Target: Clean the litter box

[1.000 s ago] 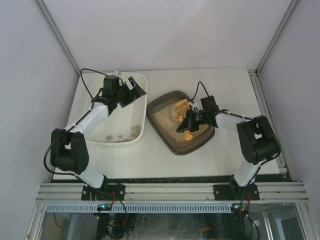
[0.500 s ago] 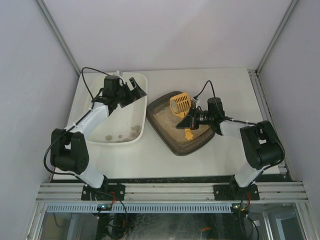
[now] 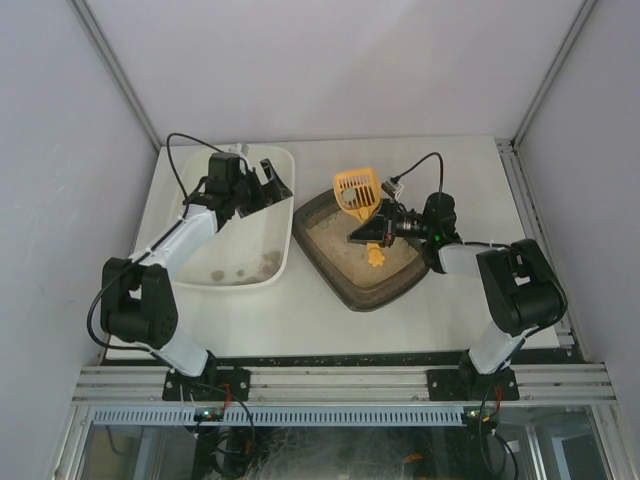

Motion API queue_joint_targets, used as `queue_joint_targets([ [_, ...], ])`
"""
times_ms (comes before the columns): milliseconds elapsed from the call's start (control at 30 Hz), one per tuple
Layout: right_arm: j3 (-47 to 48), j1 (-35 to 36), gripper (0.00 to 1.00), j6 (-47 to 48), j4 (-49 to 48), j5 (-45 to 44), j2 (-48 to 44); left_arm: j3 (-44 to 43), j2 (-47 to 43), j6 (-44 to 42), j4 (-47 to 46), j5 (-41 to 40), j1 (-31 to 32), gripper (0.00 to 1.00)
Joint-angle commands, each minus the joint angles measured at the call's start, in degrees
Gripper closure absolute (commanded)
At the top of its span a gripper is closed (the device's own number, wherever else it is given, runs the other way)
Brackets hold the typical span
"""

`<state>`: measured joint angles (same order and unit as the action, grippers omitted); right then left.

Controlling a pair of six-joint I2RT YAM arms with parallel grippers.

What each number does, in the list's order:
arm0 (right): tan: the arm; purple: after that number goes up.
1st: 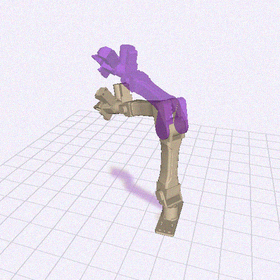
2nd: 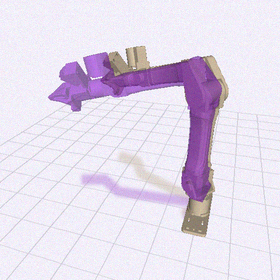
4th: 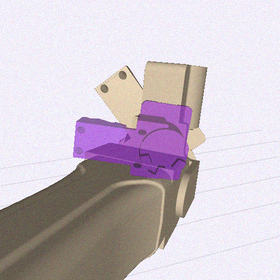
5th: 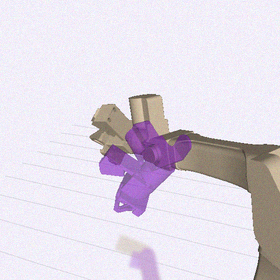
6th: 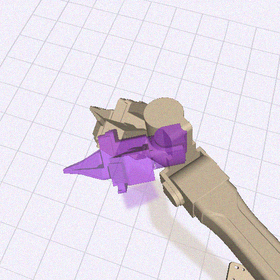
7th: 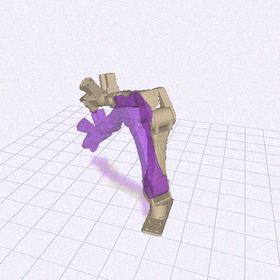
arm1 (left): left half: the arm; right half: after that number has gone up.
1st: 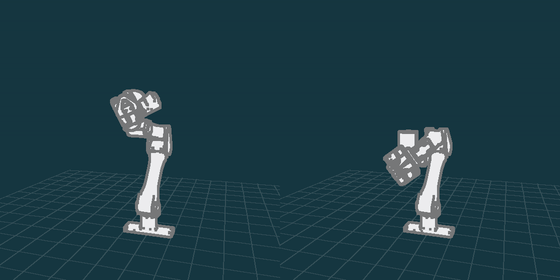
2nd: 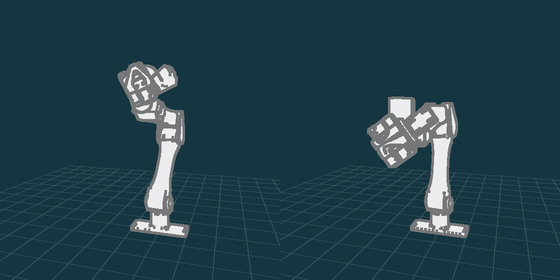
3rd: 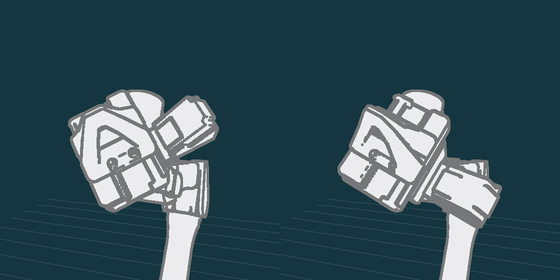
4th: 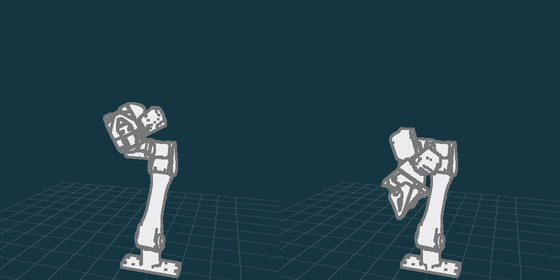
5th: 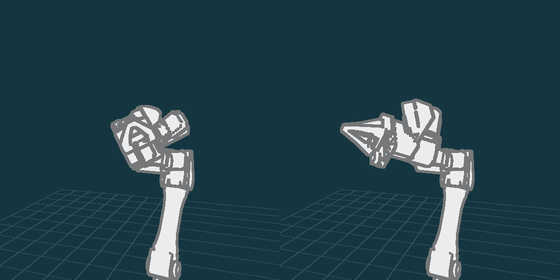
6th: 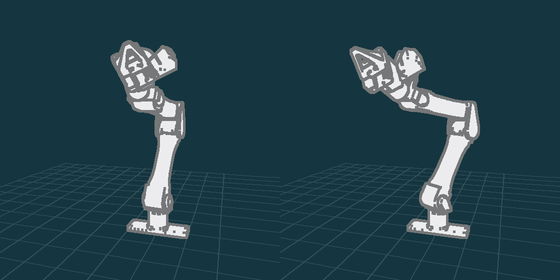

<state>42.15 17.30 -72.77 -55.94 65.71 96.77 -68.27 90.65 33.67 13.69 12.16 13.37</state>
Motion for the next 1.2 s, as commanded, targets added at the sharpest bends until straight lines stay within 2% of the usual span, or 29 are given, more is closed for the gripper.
queue_joint_targets([
  [0,-2.56,0.53,1.00,2.89,7.42,0.49,-6.42,-1.97,-3.53,-2.12,0.39,-0.04,0.27,0.00],
  [100,-3.03,0.42,1.00,14.01,26.98,-1.47,-13.34,-1.88,-3.89,-2.05,0.98,0.84,0.28,0.00],
  [267,-2.45,-0.23,1.00,28.31,52.48,-9.03,-24.57,-1.82,-4.45,-2.87,2.08,2.45,0.30,0.00],
  [333,-2.42,0.73,1.00,29.28,55.58,-5.92,-25.32,-2.32,-4.82,-3.31,3.32,1.23,0.34,0.00],
  [400,-2.77,-1.63,1.00,31.62,59.17,-4.72,-25.42,-3.93,-4.82,-4.44,5.68,-1.46,0.29,0.00],
  [467,-4.84,-4.98,1.00,31.59,59.05,-6.00,-25.67,-6.43,-4.78,-7.85,8.97,-3.76,0.32,0.00],
  [500,-4.92,-4.55,1.00,31.48,58.59,-6.22,-25.17,-7.92,-4.85,-9.72,10.86,-4.99,0.33,0.00],
  [600,-3.84,2.44,1.00,29.49,54.89,-3.77,-21.54,-12.08,-5.34,-16.47,16.39,-7.38,0.29,0.00],
  [667,-4.71,1.53,1.00,28.43,53.17,-3.71,-20.45,-14.18,-6.01,-20.97,19.19,-8.07,0.29,0.00],
  [733,-8.69,-1.13,1.00,22.67,45.01,-4.48,-20.81,-15.57,-6.68,-25.28,21.32,-8.58,0.34,0.00],
  [867,-9.09,3.20,1.00,19.40,38.56,-2.57,-18.77,-18.70,-6.56,-32.13,26.44,-8.15,0.04,0.00],
  [967,-12.70,-1.64,1.00,16.30,34.29,-4.34,-19.33,-19.69,-6.84,-36.22,28.38,-6.64,-0.37,0.00],
  [1000,-12.23,-0.33,1.00,17.11,34.90,-4.50,-19.59,-19.30,-7.41,-37.18,28.36,-5.55,-0.95,0.00],
  [1100,-5.03,5.47,1.00,25.80,48.27,-4.98,-18.88,-20.02,-8.03,-40.03,29.71,-1.29,-2.52,0.00],
  [1167,-6.18,3.27,1.00,24.61,45.91,-5.24,-19.38,-23.00,-7.06,-43.33,33.90,-2.93,-2.91,0.00],
])
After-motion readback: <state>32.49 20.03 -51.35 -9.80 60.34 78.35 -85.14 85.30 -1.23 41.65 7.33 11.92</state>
